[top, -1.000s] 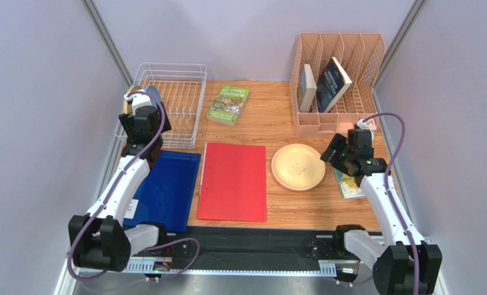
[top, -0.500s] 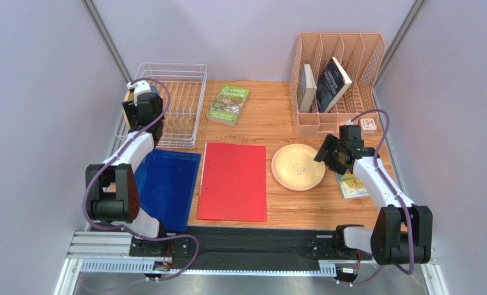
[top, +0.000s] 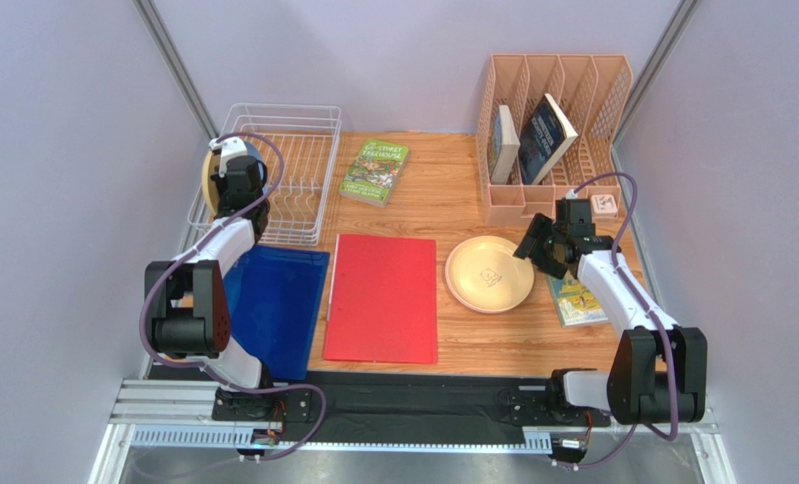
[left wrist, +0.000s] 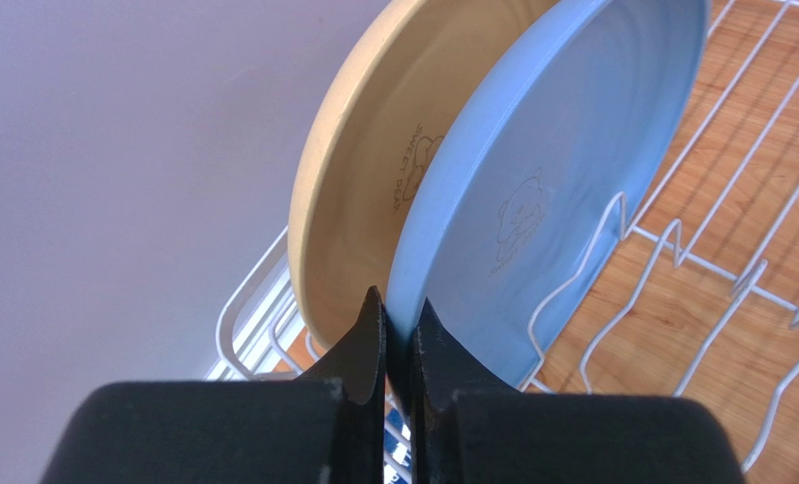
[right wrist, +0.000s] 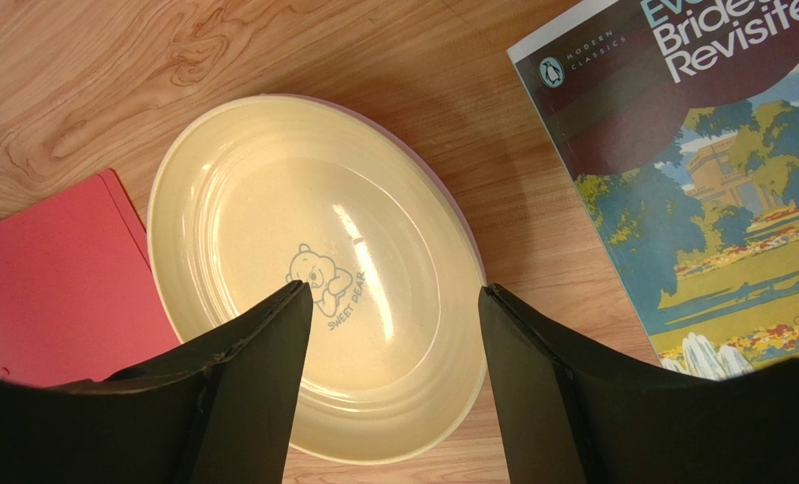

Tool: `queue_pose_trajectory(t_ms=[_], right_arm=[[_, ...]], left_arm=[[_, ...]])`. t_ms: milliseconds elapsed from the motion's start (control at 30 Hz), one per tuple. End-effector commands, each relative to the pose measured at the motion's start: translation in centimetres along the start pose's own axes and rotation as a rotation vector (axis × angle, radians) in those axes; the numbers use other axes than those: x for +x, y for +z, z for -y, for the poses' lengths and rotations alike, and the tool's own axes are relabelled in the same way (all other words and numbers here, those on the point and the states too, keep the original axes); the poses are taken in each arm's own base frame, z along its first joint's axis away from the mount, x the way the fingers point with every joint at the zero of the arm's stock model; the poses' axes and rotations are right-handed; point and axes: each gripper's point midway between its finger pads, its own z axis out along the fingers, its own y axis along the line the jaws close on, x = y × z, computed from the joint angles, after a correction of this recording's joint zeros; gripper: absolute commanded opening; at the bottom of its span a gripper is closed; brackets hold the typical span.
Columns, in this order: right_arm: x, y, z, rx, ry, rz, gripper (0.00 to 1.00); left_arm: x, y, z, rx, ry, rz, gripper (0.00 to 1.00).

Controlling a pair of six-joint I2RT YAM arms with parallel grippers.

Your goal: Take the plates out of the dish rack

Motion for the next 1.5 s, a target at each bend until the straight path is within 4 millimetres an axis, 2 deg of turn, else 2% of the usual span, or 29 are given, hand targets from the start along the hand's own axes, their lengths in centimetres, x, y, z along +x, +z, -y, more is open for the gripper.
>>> queue_pose_trajectory(t_ms=[0,167,233,333,467,733,800,867,900,933,967,1000,1033,1067,1100,1133,1200,1233,1267,1333,1367,1433,1467], right_arm=[[-1.5,-0.3,-1.3,-0.041,-0.030,0.045,0.67],[-1.4,-0.4,-1.5,-0.039,-0.041,0.046,0.67],[-1.3,-0.4,-1.5,-0.038,-0.044,0.047,0.67],[-1.1,-0.5,-1.4,-0.034,-0.047,0.044,0.67],[-1.2,-1.2,-1.6,-0.039,-0.056,0.060,0.67],[-1.2,-2.8,-2.4,-0.055,-0.086,0.080,0.67],[-1.1,-3.4,-3.3,-0.087,-0.112,0.087,0.67],[-1.0,-3.8,-4.2,-0.121,-0.133,0.082,0.68],[-0.6,-4.1,-5.6,-0.179,-0.161,0.068,0.68],[-0.6,-4.4,-6.7,-0.222,-0.175,0.064,0.68],[-0.5,-4.7,-7.5,-0.255,-0.185,0.062,0.68],[-0.2,-5.2,-9.1,-0.317,-0.210,0.055,0.68],[-0.2,-5.5,-10.0,-0.352,-0.220,0.055,0.68],[-0.1,-5.7,-11.0,-0.390,-0.232,0.053,0.68],[0.1,-6.3,-12.8,-0.474,-0.254,0.053,0.68],[0.0,-6.4,-13.9,-0.509,-0.249,0.048,0.69],[0.2,-6.9,-16.2,-0.594,-0.267,0.045,0.69],[0.3,-6.5,-16.9,-0.604,-0.259,0.032,0.69],[0.2,-7.0,-18.6,-0.653,-0.280,0.049,0.69],[0.4,-7.1,-20.3,-0.700,-0.285,0.031,0.69],[0.8,-6.9,-21.9,-0.741,-0.302,0.011,0.69],[1.1,-6.6,-23.6,-0.782,-0.300,-0.012,0.69],[1.1,-6.4,-25.4,-0.822,-0.312,-0.019,0.69]], left_arm=[[-3.4,-0.9,-1.4,-0.078,-0.119,0.098,0.00],[-4.4,-1.9,-1.0,-0.169,-0.090,0.146,0.00],[-4.6,-2.1,-1.5,-0.249,-0.073,0.158,0.00],[-5.1,-2.8,-0.8,-0.293,-0.048,0.182,0.00],[-5.8,-4.3,-1.1,-0.362,-0.037,0.198,0.00],[-8.9,-7.9,-3.6,-0.367,-0.085,0.251,0.00],[-10.1,-8.9,-4.2,-0.347,-0.108,0.274,0.00],[-10.2,-9.5,-3.9,-0.297,-0.127,0.253,0.00],[-10.7,-10.3,-4.1,-0.262,-0.165,0.250,0.00],[-9.6,-10.5,-3.4,-0.188,-0.100,0.179,0.00],[-9.5,-10.8,-2.6,-0.124,-0.164,0.165,0.00],[-9.6,-11.7,-2.6,-0.064,-0.176,0.152,0.00],[-8.4,-12.4,-0.8,0.070,-0.145,0.098,0.00],[-8.1,-13.0,0.1,0.140,-0.203,0.079,0.00],[-7.3,-14.1,0.3,0.207,-0.211,0.054,0.00],[-6.9,-15.2,1.9,0.323,-0.222,0.029,0.00],[-5.9,-16.8,2.7,0.417,-0.293,-0.002,0.00],[-5.6,-17.7,3.7,0.495,-0.311,-0.025,0.00],[-5.5,-18.6,4.1,0.540,-0.356,-0.036,0.00],[-4.4,-20.0,5.7,0.649,-0.391,-0.099,0.00],[-4.3,-20.6,6.0,0.680,-0.413,-0.108,0.00],[-3.6,-21.7,7.4,0.772,-0.457,-0.137,0.00],[-3.3,-21.9,7.8,0.795,-0.470,-0.152,0.00]])
